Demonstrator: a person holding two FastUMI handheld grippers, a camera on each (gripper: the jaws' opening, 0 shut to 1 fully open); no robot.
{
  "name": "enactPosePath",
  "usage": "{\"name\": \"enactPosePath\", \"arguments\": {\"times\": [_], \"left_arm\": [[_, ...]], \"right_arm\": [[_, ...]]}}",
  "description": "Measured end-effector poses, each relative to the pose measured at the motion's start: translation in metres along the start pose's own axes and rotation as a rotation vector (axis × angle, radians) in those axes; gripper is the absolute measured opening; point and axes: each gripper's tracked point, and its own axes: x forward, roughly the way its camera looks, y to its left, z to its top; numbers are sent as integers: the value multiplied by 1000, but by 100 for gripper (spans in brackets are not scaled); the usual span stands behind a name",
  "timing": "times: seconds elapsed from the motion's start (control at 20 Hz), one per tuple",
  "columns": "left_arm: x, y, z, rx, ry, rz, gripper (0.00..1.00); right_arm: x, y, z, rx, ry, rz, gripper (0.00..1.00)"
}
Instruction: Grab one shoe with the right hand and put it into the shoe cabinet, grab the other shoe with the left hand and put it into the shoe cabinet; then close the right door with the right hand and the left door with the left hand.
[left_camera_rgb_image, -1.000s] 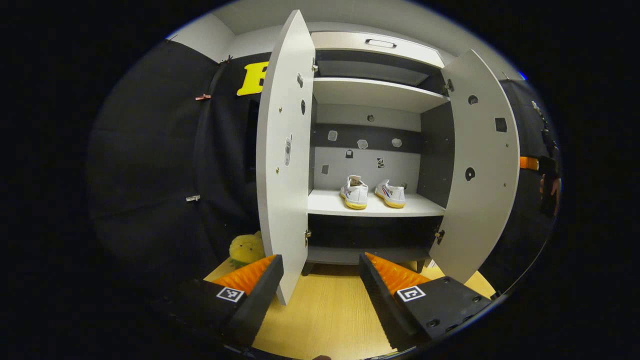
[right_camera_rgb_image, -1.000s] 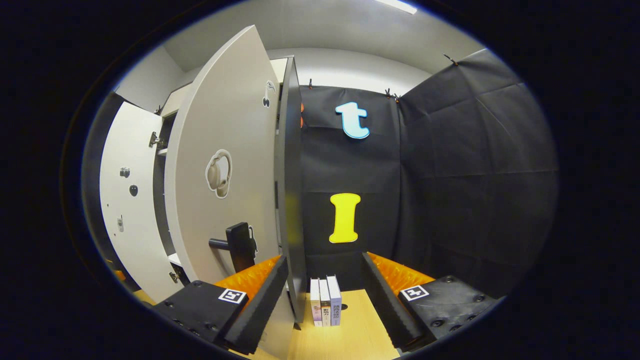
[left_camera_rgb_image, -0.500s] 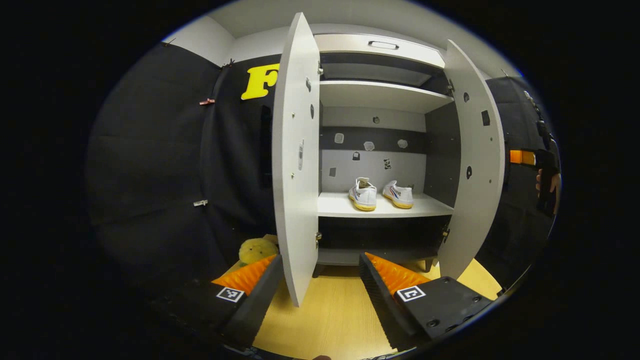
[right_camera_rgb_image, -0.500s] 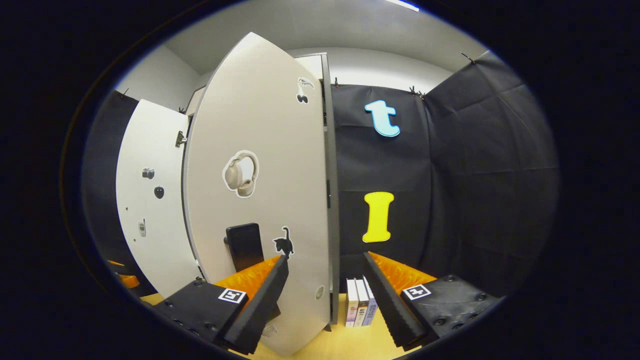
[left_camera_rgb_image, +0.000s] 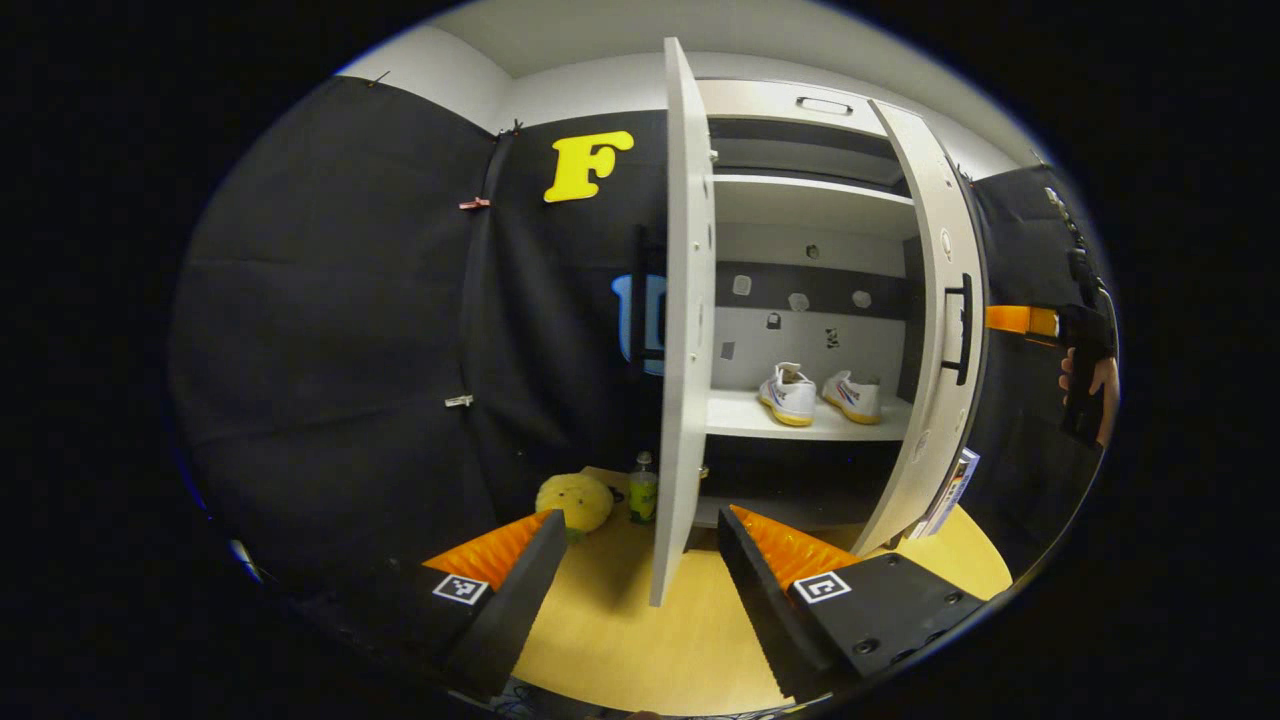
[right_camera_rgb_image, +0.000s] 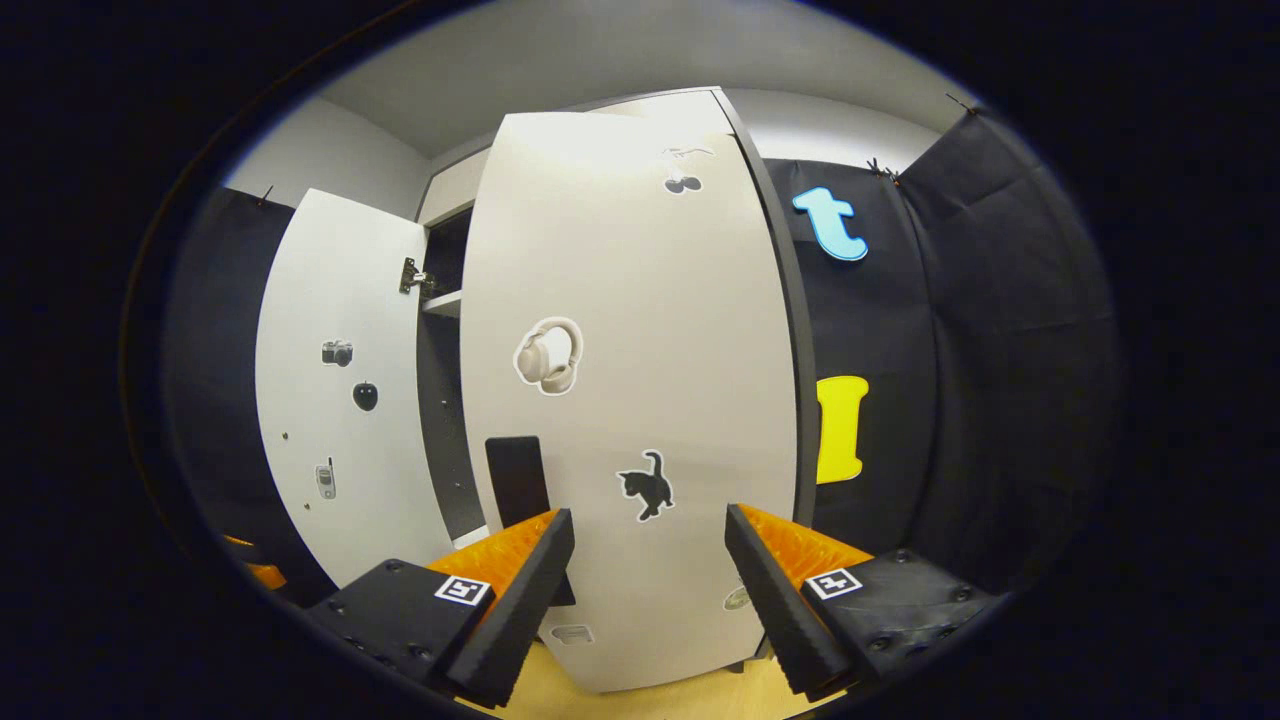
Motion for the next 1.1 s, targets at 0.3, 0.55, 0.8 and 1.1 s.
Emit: {"name": "enactPosePath", "arguments": {"times": [0.3,0.55,0.8,1.1], "left_arm": [[10,56,29,19,-50,40,95],[52,75,70,19,-99,-34,95],[97,81,108,-26,-129,-160,95],[150,82,134,-76,-114,-268,95]], "right_arm": [[-37,-16,-26,53,45,-84,98],[-81,-39,-48,62,83,-208,98],[-121,-55,-50,33,89,-329,98],[-162,-44,-48,-11,75,-427,98]]}}
